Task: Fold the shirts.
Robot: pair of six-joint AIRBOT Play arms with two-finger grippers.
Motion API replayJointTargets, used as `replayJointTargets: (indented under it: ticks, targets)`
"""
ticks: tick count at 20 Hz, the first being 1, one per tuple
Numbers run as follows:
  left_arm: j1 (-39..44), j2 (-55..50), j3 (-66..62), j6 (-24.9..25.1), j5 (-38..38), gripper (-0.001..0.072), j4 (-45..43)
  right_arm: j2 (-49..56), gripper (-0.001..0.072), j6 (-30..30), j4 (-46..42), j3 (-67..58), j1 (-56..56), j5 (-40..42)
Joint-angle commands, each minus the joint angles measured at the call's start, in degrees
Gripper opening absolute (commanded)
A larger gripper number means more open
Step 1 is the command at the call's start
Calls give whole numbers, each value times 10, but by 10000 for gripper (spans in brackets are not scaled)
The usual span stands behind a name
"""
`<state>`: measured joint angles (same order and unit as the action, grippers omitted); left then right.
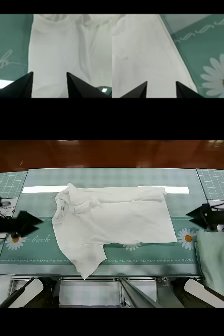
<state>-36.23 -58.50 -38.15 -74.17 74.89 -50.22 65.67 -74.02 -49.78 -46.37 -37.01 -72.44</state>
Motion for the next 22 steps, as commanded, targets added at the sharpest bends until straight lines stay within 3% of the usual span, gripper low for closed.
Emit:
replayJointTargets:
  ticks: [1,3,10,17,18,19,20,22]
  targets:
    - [-22,79,164,-22,-16,503,13,-86,408,10,7,111,-7,32]
    - [-22,70,188,-52,-20,503,-8,-99,408,25,7,111,-7,19]
    - [-3,48,190,-48,-34,503,-32,-99,408,25,28,111,-6,12]
    - [166,-39,186,-42,-145,499,-3,-99,408,25,31,111,-6,22]
    - [181,-56,179,-57,-160,419,-2,-99,408,26,31,111,-6,24]
    - [189,-66,170,-57,-160,150,-1,-99,408,30,29,110,-11,26]
    - [193,-69,160,-43,-157,24,-1,-99,408,30,24,110,-22,25]
    - [195,-65,145,-42,-145,24,-1,-96,408,18,-31,110,-56,25]
